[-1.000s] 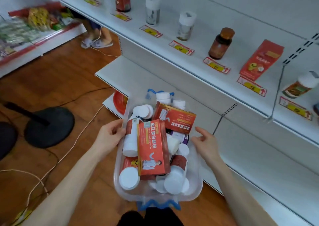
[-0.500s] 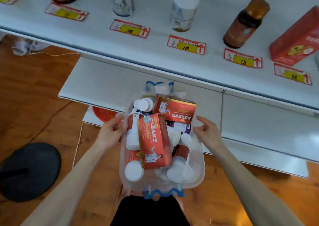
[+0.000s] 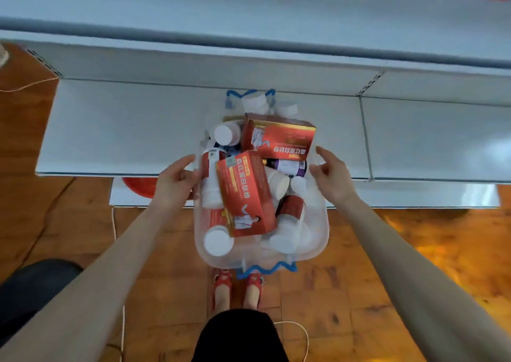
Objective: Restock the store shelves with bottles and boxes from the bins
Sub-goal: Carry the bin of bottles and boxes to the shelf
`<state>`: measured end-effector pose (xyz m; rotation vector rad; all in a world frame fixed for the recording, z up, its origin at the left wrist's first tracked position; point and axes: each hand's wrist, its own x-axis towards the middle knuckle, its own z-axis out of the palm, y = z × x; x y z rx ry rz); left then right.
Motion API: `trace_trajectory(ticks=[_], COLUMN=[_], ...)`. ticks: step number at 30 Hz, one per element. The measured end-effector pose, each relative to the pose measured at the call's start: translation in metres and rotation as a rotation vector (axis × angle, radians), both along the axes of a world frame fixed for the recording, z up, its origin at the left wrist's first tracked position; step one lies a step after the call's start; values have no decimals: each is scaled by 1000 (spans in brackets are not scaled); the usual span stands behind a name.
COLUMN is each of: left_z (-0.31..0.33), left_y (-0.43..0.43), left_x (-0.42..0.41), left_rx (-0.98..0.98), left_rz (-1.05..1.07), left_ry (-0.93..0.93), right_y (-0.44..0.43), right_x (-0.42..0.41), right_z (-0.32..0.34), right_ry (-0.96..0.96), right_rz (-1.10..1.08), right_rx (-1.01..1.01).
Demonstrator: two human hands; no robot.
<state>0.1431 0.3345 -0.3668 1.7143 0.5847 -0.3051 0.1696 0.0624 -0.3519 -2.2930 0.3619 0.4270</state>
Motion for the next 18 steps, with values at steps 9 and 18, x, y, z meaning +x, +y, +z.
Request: trace_trajectory(ticks=[9, 18], left_z=[-15, -18], left_y=[-7, -9], left_x=[83, 133], left_rx=[-31, -86], left_rz=[106, 63], left_ry=[-36, -130], right_y=[0, 1], right_x=[76, 127], right_z=[-19, -26], right_ry=[-65, -88], right_rz=[-78, -82], right_rx=[1, -23])
